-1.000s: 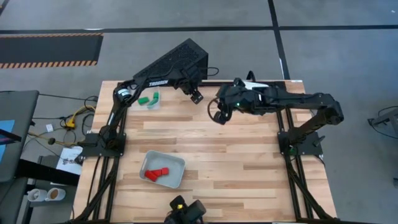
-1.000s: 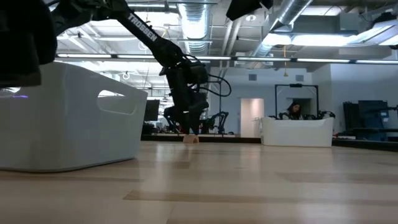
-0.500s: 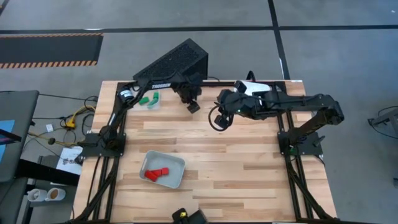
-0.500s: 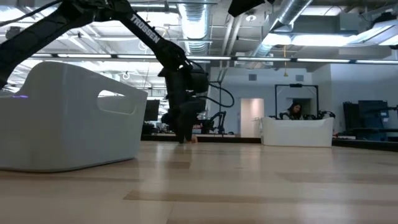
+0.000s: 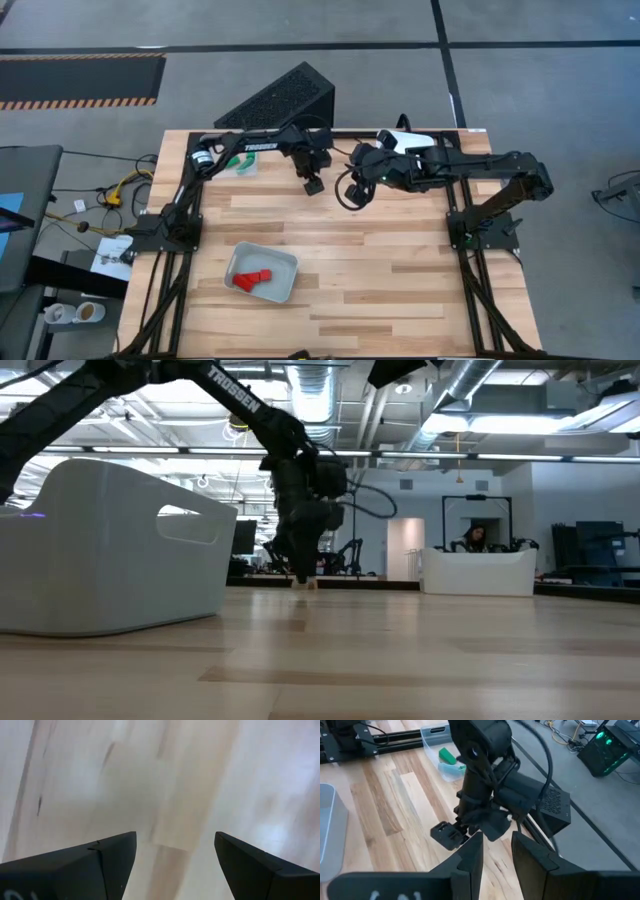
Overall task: Sort & place blocks by color
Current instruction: Put the brown block into the white bin
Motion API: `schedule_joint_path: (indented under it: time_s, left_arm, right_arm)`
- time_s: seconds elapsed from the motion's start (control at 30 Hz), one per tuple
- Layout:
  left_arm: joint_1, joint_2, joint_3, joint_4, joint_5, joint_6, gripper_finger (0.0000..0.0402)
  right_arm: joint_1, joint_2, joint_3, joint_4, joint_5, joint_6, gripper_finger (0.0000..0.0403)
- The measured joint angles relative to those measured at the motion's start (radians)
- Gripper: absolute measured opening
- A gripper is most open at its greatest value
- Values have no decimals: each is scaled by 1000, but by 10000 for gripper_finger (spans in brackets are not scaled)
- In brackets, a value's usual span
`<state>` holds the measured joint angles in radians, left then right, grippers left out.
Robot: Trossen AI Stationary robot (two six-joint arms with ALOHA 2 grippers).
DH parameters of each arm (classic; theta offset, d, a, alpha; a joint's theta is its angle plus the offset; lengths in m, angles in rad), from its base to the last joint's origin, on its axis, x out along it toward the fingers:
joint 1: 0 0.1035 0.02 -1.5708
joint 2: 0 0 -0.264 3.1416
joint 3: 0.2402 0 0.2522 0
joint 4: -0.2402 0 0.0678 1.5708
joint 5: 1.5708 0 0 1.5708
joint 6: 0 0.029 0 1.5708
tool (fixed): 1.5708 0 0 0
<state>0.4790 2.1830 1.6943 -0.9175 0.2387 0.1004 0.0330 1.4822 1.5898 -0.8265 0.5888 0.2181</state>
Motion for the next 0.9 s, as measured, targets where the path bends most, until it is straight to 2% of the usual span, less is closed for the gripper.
schedule_joint_path:
  time_s: [0.13, 0.3, 0.5, 0.57, 0.73, 0.9]
  left_arm:
    - [-10, -42, 1, 8, 19, 9, 251]
    - [-25, -100, 3, 23, -6, -1, 251]
    - [-37, -113, 3, 67, -292, -7, 251]
    - [-29, -114, 3, 90, -348, -7, 251]
    - [-8, -115, 3, 139, -243, -14, 251]
    - [51, -114, 3, 195, -242, -32, 251]
  right_arm:
    - [0, 0, 0, 0, 0, 2, 123]
    - [0, 0, 0, 0, 0, 2, 123]
    - [-1, 0, 0, 1, 8, 2, 123]
    - [-1, 0, 0, 1, 12, 2, 123]
    - [-2, 0, 0, 1, 13, 2, 123]
    - [-2, 0, 0, 0, 13, 2, 123]
